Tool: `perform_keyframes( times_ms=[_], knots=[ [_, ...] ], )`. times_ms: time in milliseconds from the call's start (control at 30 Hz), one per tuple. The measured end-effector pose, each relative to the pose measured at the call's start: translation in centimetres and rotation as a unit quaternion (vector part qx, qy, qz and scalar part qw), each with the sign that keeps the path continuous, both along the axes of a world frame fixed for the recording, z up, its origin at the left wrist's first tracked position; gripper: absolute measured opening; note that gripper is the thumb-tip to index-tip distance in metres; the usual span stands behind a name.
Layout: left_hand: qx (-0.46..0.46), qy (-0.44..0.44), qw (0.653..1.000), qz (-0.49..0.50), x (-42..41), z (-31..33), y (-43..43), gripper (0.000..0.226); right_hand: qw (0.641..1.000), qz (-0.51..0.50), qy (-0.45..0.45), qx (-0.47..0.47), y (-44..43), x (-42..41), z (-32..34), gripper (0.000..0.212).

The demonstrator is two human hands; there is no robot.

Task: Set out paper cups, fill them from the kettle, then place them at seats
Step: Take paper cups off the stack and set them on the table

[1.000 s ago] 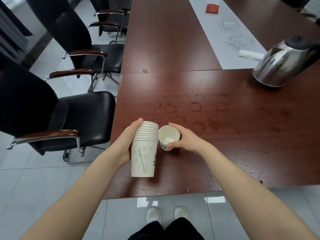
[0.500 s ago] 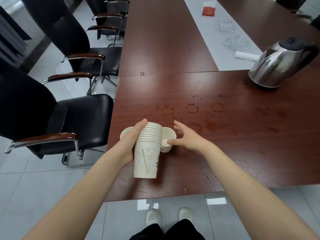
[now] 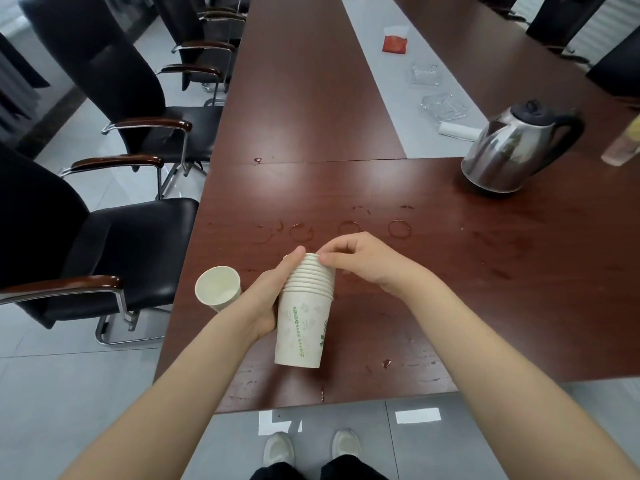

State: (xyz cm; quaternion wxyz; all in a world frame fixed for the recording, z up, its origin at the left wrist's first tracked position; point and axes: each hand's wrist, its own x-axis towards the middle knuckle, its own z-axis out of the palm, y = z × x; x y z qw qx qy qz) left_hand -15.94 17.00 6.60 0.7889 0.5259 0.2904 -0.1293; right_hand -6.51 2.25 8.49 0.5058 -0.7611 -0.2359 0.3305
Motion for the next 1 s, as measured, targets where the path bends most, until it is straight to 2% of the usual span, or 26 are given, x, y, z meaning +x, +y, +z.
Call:
perform_keyframes(
  times_ms=[133,233,367,567,700,867,933,1000],
  knots=[
    [-0.013,0.010,1.000,-0.003,0.5,-0.7,-2.3,0.070,0.999,-0.011,0.028,0.027,-2.1,0.3,-0.6,0.016],
    [-0.018,0.016,1.000,-0.008,0.9,-1.2,-4.0,0.059,0.998,-0.021,0.051,0.034,-3.7,0.7,-0.7,0.016],
    [-0.023,0.024,0.999,-0.027,1.6,-1.8,-5.8,0.043,0.999,-0.021,0.034,0.015,-5.4,1.3,-0.8,0.018],
    [0.004,0.033,0.999,-0.042,2.3,-2.2,-8.0,0.043,0.997,-0.065,0.024,0.018,-7.1,2.3,-1.5,0.024],
    [-0.017,0.052,0.998,-0.022,2.1,-2.3,-9.8,0.044,1.000,-0.010,0.011,-0.024,-8.3,2.9,-1.3,0.019],
    [-0.003,0.024,0.999,-0.029,2.6,-2.2,-10.2,0.040,0.999,0.010,0.028,-0.011,-9.1,3.0,-1.4,0.019],
    [0.009,0.017,0.999,-0.042,2.7,-2.2,-10.1,0.046,1.000,0.024,0.006,-0.019,-9.2,3.0,-1.1,0.018],
    [0.021,0.019,0.999,-0.042,2.9,-2.3,-9.8,0.042,0.995,0.047,-0.055,-0.064,-9.0,2.8,-0.8,0.020]
  ],
)
